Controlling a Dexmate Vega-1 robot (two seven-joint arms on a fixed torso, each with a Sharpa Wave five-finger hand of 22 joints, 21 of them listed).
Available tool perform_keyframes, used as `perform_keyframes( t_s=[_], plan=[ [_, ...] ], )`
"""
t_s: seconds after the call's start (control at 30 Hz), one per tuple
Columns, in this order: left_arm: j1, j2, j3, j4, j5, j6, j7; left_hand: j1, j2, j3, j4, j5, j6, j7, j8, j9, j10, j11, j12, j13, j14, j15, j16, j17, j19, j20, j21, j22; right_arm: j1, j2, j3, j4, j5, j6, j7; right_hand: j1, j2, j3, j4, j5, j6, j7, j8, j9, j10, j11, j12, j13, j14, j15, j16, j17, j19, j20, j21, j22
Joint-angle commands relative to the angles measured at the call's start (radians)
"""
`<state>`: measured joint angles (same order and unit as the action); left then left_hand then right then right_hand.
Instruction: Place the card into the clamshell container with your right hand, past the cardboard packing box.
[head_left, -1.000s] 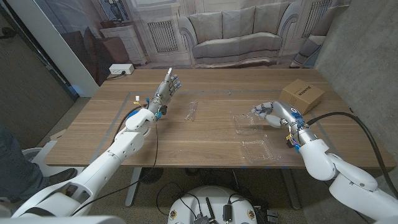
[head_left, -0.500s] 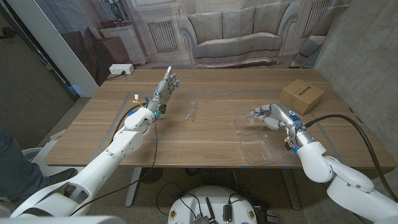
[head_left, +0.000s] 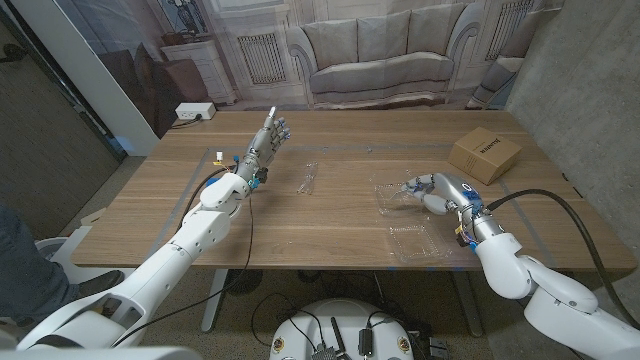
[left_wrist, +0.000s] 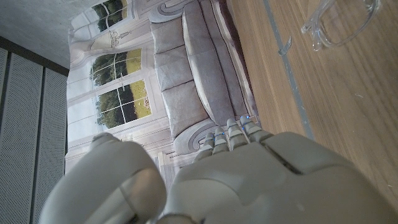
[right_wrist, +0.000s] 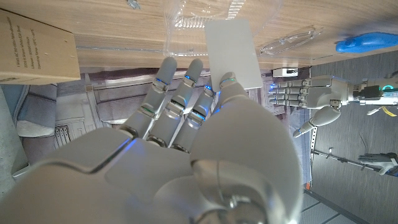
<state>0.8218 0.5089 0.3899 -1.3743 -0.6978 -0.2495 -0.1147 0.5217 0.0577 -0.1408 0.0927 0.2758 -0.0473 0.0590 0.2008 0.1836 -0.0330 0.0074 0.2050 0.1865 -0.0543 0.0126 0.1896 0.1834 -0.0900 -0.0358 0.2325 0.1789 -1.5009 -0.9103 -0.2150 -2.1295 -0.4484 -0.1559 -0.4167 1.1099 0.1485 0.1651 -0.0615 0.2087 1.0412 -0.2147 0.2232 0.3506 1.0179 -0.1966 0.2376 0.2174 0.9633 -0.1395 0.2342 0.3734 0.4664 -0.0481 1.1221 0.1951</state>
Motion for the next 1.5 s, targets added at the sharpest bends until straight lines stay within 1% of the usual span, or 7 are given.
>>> perform_keyframes(
  t_s=[0.03,0.37,0.9,1.13,1.5],
  plan=[
    [-0.010,-0.004,0.006,0.003,0.002,0.005,-0.002,0.003,0.006,-0.009,-0.003,-0.001,0.001,0.004,-0.004,0.004,-0.001,0.004,-0.002,0.003,-0.004,0.008,0.001,0.003,0.003,-0.016,-0.005,0.003,0.015,-0.011,-0.028,0.014,-0.005,-0.017,-0.011,-0.005,0.001,0.000,0.007,-0.002,0.009,0.002,0.004,0.003,0.008,0.002,0.006,0.002,-0.005,-0.087,-0.001,0.003,-0.007,-0.168,-0.002,0.003],
    [-0.012,-0.012,0.009,0.009,0.000,0.006,-0.003,0.003,0.007,-0.010,-0.003,-0.002,0.003,0.004,-0.003,0.004,0.001,0.006,-0.002,0.003,-0.005,0.007,0.001,0.003,0.003,-0.015,-0.006,0.003,0.025,-0.017,-0.039,0.028,0.012,-0.019,-0.019,-0.004,0.002,0.000,0.007,-0.002,0.008,0.002,0.003,0.004,0.007,0.002,0.006,0.003,-0.005,-0.088,0.000,0.004,-0.009,-0.168,0.001,0.004],
    [-0.012,-0.013,0.013,0.008,0.001,0.016,0.005,0.004,0.008,-0.012,-0.003,-0.002,0.002,0.005,-0.003,0.004,0.000,0.006,-0.002,0.003,-0.005,0.007,0.001,0.003,0.006,-0.014,-0.007,0.004,0.063,-0.022,-0.071,0.064,0.032,-0.007,-0.028,0.000,0.004,0.001,0.005,-0.004,0.013,0.003,0.002,0.002,0.010,0.003,0.007,0.003,-0.004,-0.088,0.003,0.006,-0.008,-0.169,0.006,0.005],
    [-0.022,-0.018,0.018,0.014,0.008,0.017,0.007,0.004,0.009,-0.013,-0.003,-0.002,0.002,0.004,-0.004,0.004,0.001,0.006,-0.002,0.003,-0.005,0.006,0.001,0.003,0.006,-0.013,-0.008,0.004,0.062,-0.028,-0.068,0.075,0.051,-0.004,-0.035,0.010,0.005,0.006,-0.002,-0.009,0.020,0.004,0.001,-0.005,0.018,0.005,0.007,-0.002,0.002,-0.088,0.006,0.008,0.000,-0.170,0.013,0.005],
    [-0.049,-0.031,0.028,0.032,0.017,0.022,0.003,0.004,0.009,-0.015,-0.003,-0.002,0.002,0.003,-0.004,0.004,0.000,0.005,-0.002,0.003,-0.005,0.006,0.001,0.003,0.005,-0.012,-0.010,0.004,0.053,-0.035,-0.062,0.086,0.077,0.006,-0.048,0.015,0.002,0.013,-0.010,-0.018,0.038,0.007,0.007,-0.011,0.037,0.007,0.011,-0.005,0.012,-0.088,0.010,0.009,0.013,-0.169,0.018,0.003]
  ],
)
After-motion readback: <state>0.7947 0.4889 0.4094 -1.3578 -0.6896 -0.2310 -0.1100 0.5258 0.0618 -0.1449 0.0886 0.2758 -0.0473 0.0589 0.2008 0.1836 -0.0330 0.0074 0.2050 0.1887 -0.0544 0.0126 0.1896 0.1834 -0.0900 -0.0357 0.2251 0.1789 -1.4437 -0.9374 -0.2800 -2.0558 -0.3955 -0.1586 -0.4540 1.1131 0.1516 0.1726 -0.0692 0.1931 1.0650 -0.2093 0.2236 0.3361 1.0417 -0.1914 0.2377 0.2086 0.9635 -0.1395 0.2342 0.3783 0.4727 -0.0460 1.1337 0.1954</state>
